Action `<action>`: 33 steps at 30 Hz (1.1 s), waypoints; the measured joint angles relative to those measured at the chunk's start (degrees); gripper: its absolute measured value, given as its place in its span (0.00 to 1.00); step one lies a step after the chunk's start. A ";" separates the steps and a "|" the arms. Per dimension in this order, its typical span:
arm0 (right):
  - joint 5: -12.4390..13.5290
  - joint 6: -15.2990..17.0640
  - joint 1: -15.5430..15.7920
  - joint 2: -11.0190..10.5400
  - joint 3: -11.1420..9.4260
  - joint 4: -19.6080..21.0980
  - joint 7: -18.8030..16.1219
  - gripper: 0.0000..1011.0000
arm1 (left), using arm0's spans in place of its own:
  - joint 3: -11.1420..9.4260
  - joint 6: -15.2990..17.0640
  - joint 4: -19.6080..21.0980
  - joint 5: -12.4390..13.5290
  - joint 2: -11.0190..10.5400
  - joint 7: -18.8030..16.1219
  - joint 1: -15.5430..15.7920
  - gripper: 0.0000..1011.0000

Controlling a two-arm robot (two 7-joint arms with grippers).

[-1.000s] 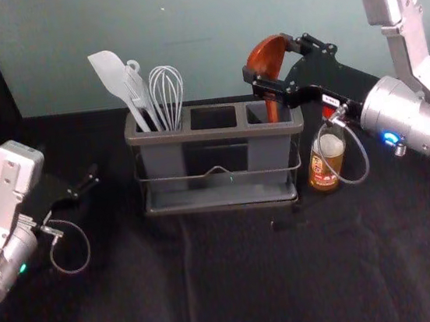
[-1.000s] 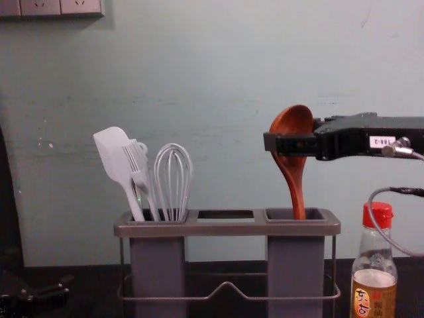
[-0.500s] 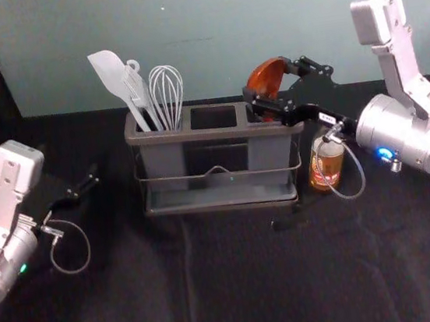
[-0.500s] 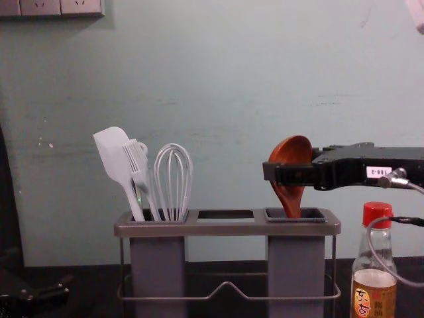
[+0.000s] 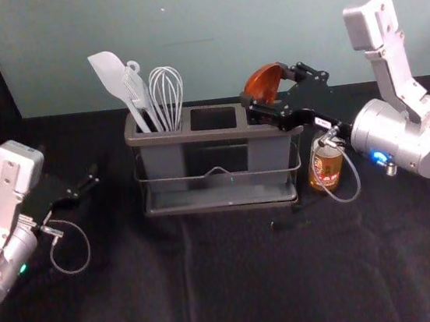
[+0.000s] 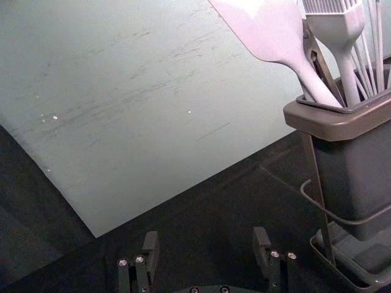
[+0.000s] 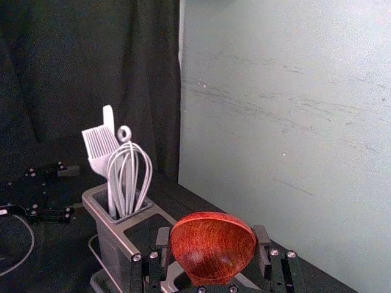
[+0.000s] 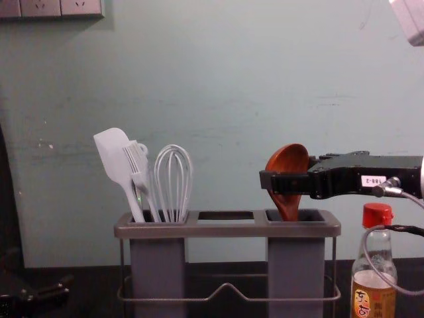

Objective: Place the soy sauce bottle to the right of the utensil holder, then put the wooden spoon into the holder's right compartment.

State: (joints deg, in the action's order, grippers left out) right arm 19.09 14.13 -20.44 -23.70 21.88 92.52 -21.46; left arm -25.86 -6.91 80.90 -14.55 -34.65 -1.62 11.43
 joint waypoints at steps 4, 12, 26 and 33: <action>-0.04 0.00 0.00 0.00 -0.01 0.00 0.00 0.83 | 0.00 0.00 0.00 0.00 0.00 0.00 0.00 0.99; -0.11 0.11 0.03 -0.04 -0.03 0.01 -0.04 0.83 | 0.00 0.00 0.00 0.00 0.00 0.00 0.00 0.99; -0.15 0.21 0.04 -0.05 -0.04 0.01 -0.10 0.99 | 0.00 0.00 0.00 0.00 0.00 0.00 0.00 0.99; -0.15 0.20 0.03 -0.05 -0.08 0.04 -0.10 0.99 | 0.00 0.00 0.00 0.00 0.00 0.00 0.00 0.99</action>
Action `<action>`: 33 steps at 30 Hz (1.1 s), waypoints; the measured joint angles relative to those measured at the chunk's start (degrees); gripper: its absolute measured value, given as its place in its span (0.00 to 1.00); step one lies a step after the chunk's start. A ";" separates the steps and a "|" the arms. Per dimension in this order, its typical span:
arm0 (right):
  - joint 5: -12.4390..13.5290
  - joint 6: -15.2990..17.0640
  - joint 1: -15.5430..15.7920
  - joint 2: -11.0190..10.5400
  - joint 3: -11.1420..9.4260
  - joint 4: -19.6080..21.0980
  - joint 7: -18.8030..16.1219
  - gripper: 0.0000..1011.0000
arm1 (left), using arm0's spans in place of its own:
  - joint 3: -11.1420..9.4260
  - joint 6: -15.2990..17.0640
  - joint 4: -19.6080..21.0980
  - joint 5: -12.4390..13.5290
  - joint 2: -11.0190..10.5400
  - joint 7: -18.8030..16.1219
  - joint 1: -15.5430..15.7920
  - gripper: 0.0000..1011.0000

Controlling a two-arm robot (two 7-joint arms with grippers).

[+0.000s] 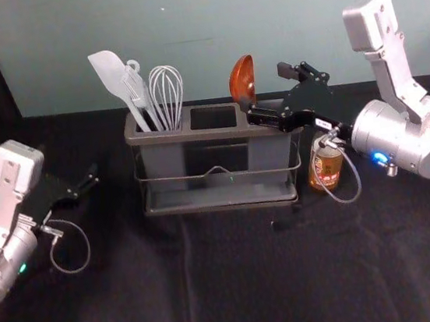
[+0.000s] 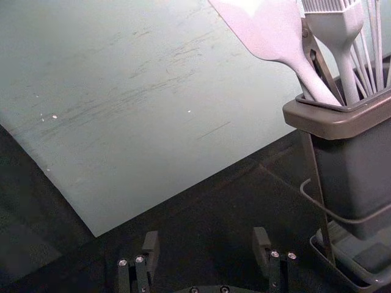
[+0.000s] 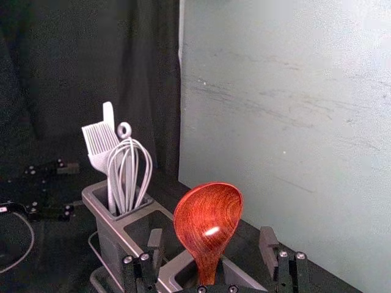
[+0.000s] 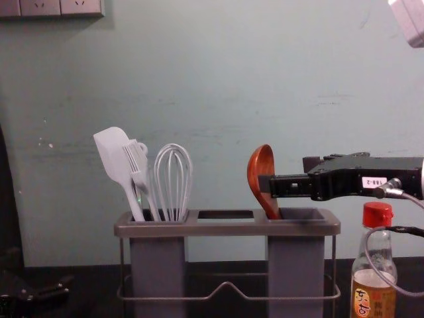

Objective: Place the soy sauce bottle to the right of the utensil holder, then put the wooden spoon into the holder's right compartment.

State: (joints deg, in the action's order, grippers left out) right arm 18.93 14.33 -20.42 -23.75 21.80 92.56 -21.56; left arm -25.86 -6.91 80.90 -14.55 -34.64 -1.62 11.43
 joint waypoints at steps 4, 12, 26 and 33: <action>-0.09 -0.04 0.13 -0.08 -0.02 0.57 0.22 0.99 | 0.00 0.00 0.00 0.00 0.00 0.00 0.00 0.99; -0.57 -0.46 3.20 -0.39 -2.00 5.18 3.05 0.99 | 0.00 0.00 0.00 0.00 0.00 0.00 0.00 0.99; -2.98 -5.38 18.40 0.39 -9.88 18.65 12.60 0.99 | 0.00 0.00 0.00 0.00 0.00 0.00 0.00 0.99; -6.36 -14.19 26.95 2.16 -12.75 21.02 16.66 0.99 | 0.00 0.00 0.00 0.00 0.00 0.00 0.00 0.99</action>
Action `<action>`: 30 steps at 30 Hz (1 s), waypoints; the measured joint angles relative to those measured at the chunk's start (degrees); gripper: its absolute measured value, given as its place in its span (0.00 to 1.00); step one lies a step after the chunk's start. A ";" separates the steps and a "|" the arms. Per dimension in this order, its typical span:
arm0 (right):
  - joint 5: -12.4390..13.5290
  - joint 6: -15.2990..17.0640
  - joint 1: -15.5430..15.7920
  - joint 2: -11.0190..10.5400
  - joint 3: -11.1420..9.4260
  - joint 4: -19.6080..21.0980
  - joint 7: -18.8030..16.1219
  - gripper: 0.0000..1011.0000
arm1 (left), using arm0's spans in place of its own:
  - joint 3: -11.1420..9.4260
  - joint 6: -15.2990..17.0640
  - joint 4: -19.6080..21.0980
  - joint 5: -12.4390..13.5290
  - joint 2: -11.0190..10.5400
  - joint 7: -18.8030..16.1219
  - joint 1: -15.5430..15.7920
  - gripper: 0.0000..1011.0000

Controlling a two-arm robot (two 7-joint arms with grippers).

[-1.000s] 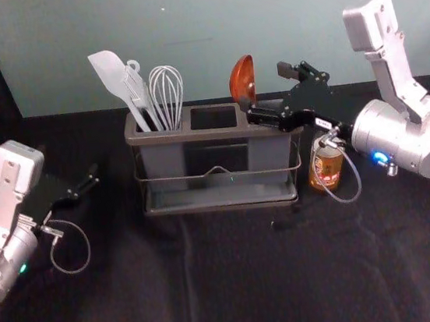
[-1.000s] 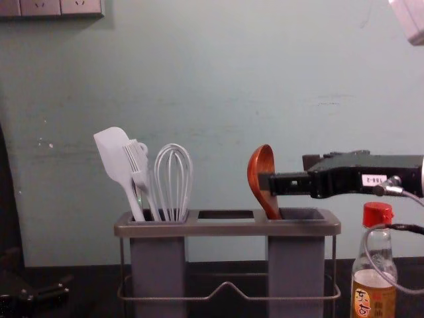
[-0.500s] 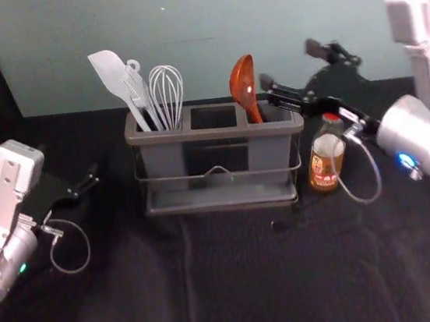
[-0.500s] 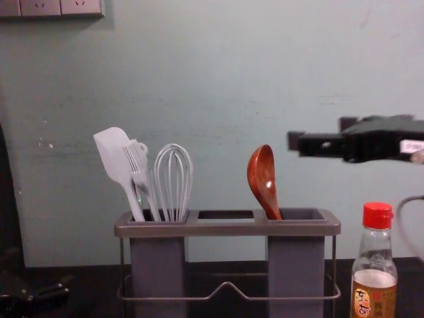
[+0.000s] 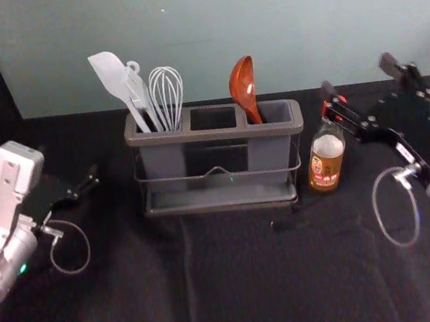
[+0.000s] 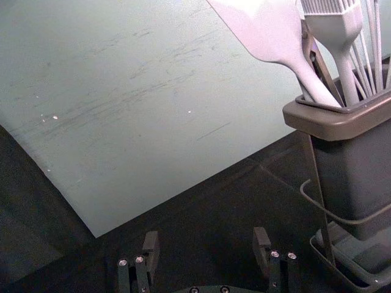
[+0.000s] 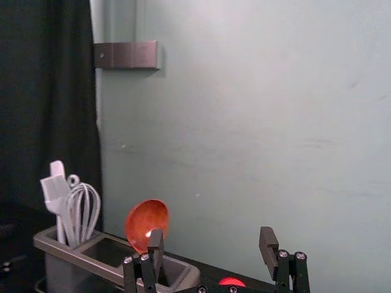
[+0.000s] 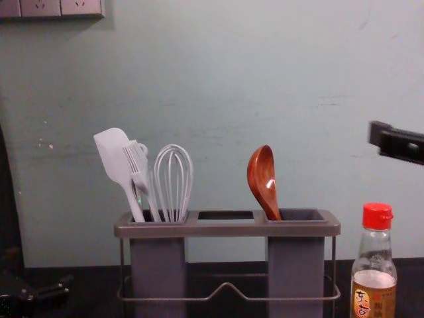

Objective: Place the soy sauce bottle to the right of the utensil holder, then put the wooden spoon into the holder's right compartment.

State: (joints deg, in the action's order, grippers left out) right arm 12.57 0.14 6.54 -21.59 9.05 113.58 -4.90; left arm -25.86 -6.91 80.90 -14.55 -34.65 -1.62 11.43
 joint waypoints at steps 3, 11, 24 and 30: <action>-1.53 -3.70 2.70 0.60 -0.77 -0.01 1.08 0.99 | 0.00 0.00 0.00 0.00 0.00 0.00 0.00 0.99; -2.13 -8.05 5.70 2.33 -1.88 -3.11 1.41 0.99 | 0.00 0.00 0.00 0.00 0.00 0.00 0.00 0.99; -1.83 -8.25 5.20 5.31 -1.39 -9.75 -0.31 0.99 | -0.01 0.00 0.00 0.00 0.00 0.00 0.00 0.99; -2.62 -7.63 4.69 6.58 -1.25 -12.18 -0.95 0.99 | 0.00 0.00 0.00 0.00 0.00 0.00 0.00 0.99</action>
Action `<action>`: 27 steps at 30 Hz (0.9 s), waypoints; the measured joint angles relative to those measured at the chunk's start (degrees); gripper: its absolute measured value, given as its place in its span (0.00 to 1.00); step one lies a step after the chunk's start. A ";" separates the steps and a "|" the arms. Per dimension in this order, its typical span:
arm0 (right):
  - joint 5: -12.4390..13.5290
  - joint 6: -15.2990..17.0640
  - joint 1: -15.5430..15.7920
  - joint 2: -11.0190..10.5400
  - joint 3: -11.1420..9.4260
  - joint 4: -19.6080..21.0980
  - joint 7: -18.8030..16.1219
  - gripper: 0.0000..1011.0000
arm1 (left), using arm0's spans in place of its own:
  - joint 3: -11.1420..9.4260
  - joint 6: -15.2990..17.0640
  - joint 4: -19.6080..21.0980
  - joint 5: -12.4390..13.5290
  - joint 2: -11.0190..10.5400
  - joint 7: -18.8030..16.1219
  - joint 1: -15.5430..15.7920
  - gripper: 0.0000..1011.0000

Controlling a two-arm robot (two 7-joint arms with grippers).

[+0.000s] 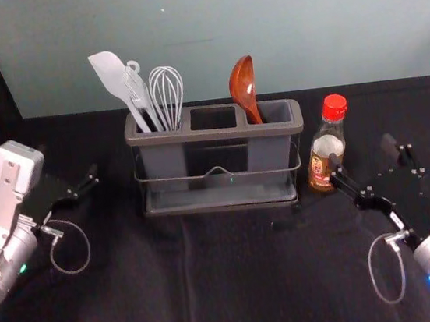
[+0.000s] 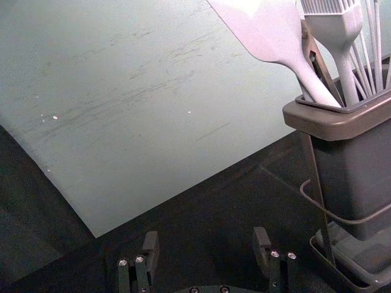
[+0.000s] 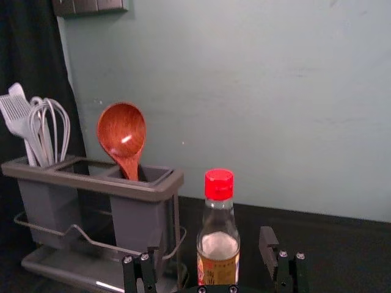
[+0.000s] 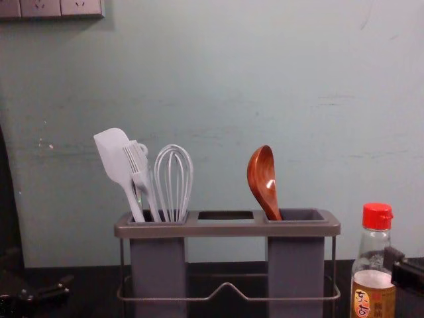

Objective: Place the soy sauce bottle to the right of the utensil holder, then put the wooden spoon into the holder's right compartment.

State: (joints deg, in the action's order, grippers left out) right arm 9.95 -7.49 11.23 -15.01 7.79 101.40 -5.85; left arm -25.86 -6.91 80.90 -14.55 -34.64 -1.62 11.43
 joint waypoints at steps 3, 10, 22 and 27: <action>-0.28 0.12 -0.17 0.36 -0.03 -0.64 -0.12 0.99 | 0.00 0.00 0.00 0.00 0.00 0.00 0.00 0.99; -0.89 0.45 -0.29 1.35 -0.43 -1.79 -1.03 0.99 | 0.00 0.00 0.00 0.00 0.00 0.00 0.00 0.99; -2.62 1.58 -0.67 2.49 -1.39 -3.22 -1.92 0.99 | 0.00 0.00 0.00 0.00 0.00 0.00 0.00 0.99; -2.79 1.91 -0.95 2.90 -1.79 -3.96 -2.65 0.99 | 0.00 0.00 0.00 0.00 0.00 0.00 0.00 0.99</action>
State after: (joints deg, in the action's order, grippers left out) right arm 7.16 -5.57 10.27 -12.11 6.01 97.44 -8.50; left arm -25.86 -6.91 80.90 -14.55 -34.65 -1.62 11.43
